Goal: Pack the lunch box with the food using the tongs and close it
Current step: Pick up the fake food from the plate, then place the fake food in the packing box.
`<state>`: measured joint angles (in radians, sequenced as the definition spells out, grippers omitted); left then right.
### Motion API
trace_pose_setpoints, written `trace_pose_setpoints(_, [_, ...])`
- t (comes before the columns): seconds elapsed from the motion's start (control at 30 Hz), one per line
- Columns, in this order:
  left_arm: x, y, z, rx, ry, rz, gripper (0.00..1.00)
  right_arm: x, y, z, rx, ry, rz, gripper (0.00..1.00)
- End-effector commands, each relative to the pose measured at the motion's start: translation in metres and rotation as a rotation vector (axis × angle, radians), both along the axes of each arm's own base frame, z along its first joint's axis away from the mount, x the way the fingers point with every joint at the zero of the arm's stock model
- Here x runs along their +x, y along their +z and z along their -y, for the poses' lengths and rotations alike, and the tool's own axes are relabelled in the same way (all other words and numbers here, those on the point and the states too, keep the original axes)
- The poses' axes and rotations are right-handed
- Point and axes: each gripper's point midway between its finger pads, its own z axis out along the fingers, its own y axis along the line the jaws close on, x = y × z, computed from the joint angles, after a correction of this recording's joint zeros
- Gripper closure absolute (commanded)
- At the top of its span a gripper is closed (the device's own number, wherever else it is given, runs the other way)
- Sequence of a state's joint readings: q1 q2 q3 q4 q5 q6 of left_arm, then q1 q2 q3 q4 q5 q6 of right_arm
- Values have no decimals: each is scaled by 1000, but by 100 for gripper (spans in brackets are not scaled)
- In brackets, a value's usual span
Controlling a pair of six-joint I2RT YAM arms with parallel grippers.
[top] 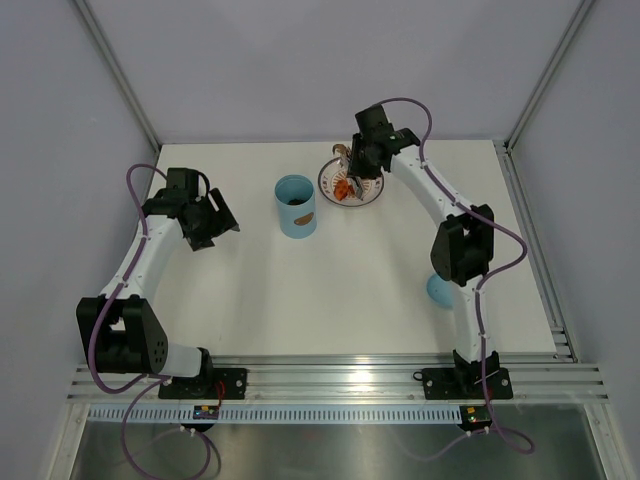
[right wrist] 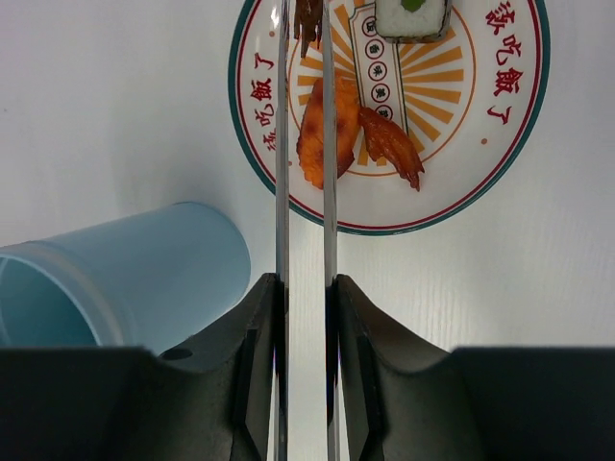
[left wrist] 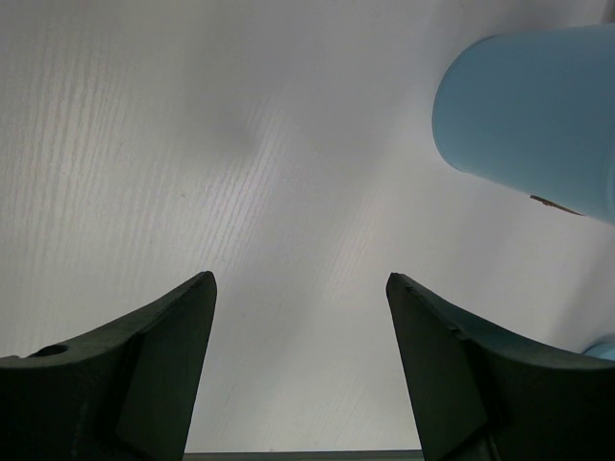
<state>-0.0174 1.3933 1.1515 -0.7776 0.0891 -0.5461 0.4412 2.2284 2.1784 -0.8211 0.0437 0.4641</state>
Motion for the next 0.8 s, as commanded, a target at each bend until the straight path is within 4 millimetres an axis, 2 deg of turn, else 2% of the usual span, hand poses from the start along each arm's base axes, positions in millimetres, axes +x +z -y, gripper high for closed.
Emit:
trace_pose_setpoints(0.0, [3,18,-4,16,2,62,24,-2,70,-2,64,-5,153,100])
trace_pose_setpoints(0.07, [2,18,-4,16,2,60,24,-9,74,-2,60,7,156,100])
trace_pose_setpoints(0.1, [2,18,-4,16,2,62,24,-15,89,-2,69,12,181,100])
trace_pose_setpoints(0.17, [2,18,-4,14,4,62,24,-27,96,-6,59,38,195,100])
trace_pose_setpoints(0.2, [2,19,-4,13,3,65,24,-35,113,-6,69,45,226,100])
trace_pose_setpoints(0.23, [2,19,-4,12,3,65,24,-46,114,-13,63,72,226,100])
trace_pose_setpoints(0.27, [2,19,-3,10,3,68,24,-55,128,-15,72,89,249,100])
trace_pose_setpoints(0.33, [2,20,-3,8,2,68,24,-71,129,-21,47,121,251,100])
trace_pose_setpoints(0.37, [2,21,-3,10,3,71,24,-83,131,-32,49,154,253,100])
trace_pose_setpoints(0.4, [1,21,-4,12,3,71,24,-92,138,-34,54,172,264,100])
trace_pose_setpoints(0.47, [0,23,-4,13,4,76,24,-112,134,-47,46,222,251,100])
trace_pose_setpoints(0.57, [-2,24,-4,12,5,80,24,-134,141,-57,55,269,256,100])
trace_pose_setpoints(0.77, [-3,27,-2,3,4,87,24,-150,130,-72,54,319,216,98])
